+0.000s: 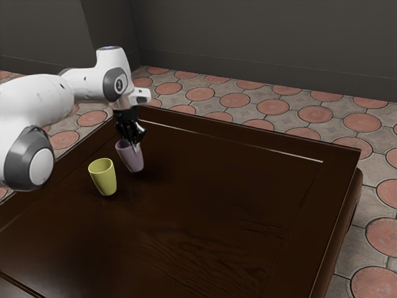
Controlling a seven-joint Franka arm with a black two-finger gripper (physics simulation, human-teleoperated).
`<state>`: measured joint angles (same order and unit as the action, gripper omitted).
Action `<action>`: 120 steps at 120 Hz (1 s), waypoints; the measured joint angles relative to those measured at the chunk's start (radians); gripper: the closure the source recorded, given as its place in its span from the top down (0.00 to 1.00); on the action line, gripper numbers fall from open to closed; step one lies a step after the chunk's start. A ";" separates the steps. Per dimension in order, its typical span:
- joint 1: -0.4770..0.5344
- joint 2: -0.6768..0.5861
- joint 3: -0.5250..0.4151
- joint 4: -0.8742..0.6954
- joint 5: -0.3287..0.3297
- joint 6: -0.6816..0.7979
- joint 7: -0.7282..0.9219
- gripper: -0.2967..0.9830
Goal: Place the right cup onto the left cup
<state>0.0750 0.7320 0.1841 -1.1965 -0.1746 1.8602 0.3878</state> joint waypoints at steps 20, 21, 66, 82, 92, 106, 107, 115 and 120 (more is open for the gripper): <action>-0.023 -0.095 0.002 -0.058 0.014 -0.008 0.001 0.16; -0.025 -0.102 0.002 -0.064 0.016 -0.009 0.001 0.16; -0.085 -0.377 0.001 -0.284 0.161 -0.097 -0.058 0.15; -0.083 -0.440 0.001 -0.347 0.186 -0.137 -0.088 0.15; -0.079 -0.462 0.001 -0.365 0.204 -0.159 -0.108 0.15; -0.069 -0.466 0.001 -0.379 0.222 -0.175 -0.131 0.15; -0.069 -0.465 0.002 -0.379 0.223 -0.175 -0.133 0.15; -0.066 -0.462 0.002 -0.378 0.231 -0.178 -0.144 0.15; -0.066 -0.459 0.003 -0.376 0.234 -0.180 -0.150 0.15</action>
<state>0.0092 0.2727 0.1869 -1.5730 0.0594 1.6805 0.2375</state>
